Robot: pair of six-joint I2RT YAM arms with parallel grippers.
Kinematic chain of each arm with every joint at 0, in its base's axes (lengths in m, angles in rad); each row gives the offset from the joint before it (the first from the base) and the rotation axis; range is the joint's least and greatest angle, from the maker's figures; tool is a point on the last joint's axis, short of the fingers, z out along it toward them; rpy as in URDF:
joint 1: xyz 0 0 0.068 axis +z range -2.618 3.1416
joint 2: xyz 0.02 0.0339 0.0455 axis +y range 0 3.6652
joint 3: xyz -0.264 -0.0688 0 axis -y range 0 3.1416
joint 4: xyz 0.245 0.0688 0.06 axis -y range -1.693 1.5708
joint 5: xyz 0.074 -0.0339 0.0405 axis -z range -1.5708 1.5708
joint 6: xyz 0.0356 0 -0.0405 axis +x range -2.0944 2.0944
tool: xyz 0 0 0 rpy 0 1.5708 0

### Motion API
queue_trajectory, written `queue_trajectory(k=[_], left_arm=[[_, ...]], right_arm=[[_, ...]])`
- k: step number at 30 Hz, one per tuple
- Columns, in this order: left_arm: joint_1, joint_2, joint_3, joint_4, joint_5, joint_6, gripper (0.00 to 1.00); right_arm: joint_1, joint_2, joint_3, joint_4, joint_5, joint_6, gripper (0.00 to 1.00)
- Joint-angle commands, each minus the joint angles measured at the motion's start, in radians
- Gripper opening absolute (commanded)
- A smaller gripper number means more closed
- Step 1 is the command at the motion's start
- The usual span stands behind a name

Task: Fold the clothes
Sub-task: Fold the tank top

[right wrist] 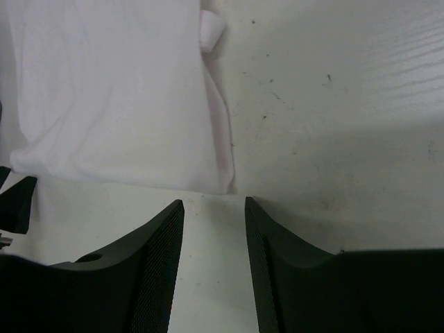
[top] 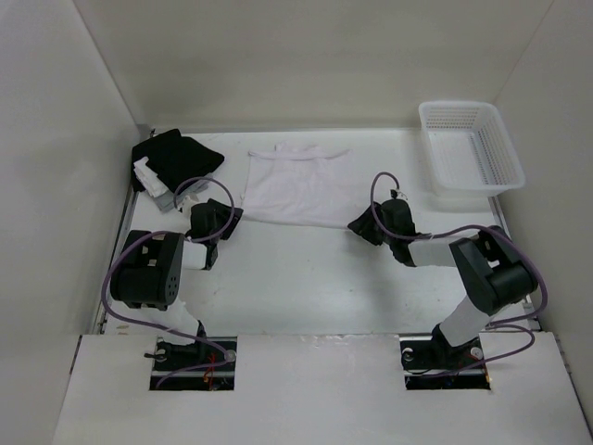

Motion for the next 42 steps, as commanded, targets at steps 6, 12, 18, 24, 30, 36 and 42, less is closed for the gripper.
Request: queue_trajectory(k=[6,12,18,24,30,36,42], left_arm=[[0.009,0.07,0.031,0.077,0.02,-0.033,0.29],[0.013,0.089,0.048,0.077,0.017,-0.037,0.23],[0.01,0.125,0.062,0.1,0.02,-0.048,0.12],[0.013,0.132,0.06,0.103,0.025,-0.054,0.09],[0.009,0.122,0.057,0.103,0.024,-0.056,0.06],[0.015,0.045,0.02,0.106,0.024,-0.056,0.02],[0.013,-0.253,-0.081,0.023,0.069,-0.039,0.0]], right_arm=[[-0.037,0.047,0.028,0.089,0.003,0.059,0.45],[-0.045,0.082,0.051,0.077,-0.009,0.065,0.41],[-0.055,0.105,0.072,0.059,-0.039,0.066,0.33],[-0.061,0.112,0.089,0.028,-0.092,0.068,0.34],[-0.06,0.138,0.112,0.035,-0.09,0.097,0.22],[-0.057,0.078,0.057,0.115,-0.052,0.108,0.06],[0.007,-0.24,-0.058,0.01,-0.01,0.021,0.04]])
